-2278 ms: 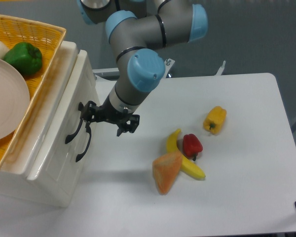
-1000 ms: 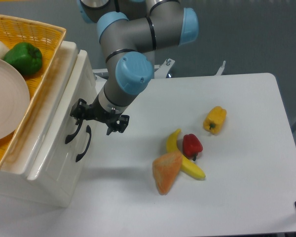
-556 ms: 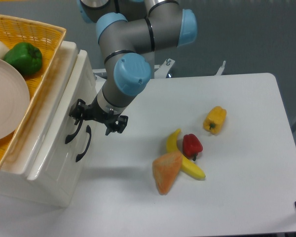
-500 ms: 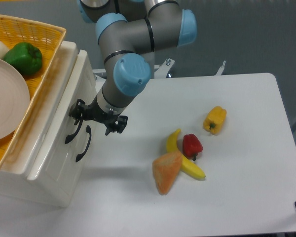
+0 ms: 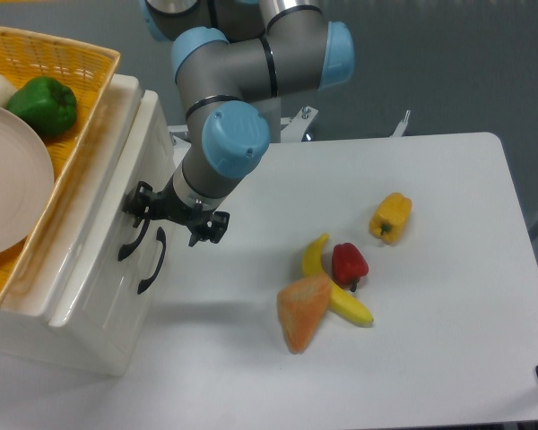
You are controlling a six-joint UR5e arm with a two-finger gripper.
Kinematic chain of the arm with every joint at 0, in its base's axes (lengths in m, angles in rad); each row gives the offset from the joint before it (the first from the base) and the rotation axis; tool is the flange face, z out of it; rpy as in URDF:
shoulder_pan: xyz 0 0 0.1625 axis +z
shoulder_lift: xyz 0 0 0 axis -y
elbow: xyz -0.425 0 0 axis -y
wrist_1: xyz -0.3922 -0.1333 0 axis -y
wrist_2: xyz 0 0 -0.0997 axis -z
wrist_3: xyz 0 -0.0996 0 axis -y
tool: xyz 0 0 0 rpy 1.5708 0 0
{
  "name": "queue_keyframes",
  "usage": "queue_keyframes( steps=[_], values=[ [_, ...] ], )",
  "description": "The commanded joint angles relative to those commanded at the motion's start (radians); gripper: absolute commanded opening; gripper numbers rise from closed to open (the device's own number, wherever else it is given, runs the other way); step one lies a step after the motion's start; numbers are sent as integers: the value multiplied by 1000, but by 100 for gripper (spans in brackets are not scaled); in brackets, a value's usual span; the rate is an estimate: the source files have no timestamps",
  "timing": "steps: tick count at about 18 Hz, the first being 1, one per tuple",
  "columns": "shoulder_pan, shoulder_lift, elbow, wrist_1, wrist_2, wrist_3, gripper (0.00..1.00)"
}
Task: Slide open the top white drawer
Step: 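Hook the gripper fingers around the upper drawer's black handle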
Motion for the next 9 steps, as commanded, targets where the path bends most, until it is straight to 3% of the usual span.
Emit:
queue_keyframes(
  steps=[9],
  values=[
    [-2, -8, 3, 2, 28, 0, 100]
  ],
)
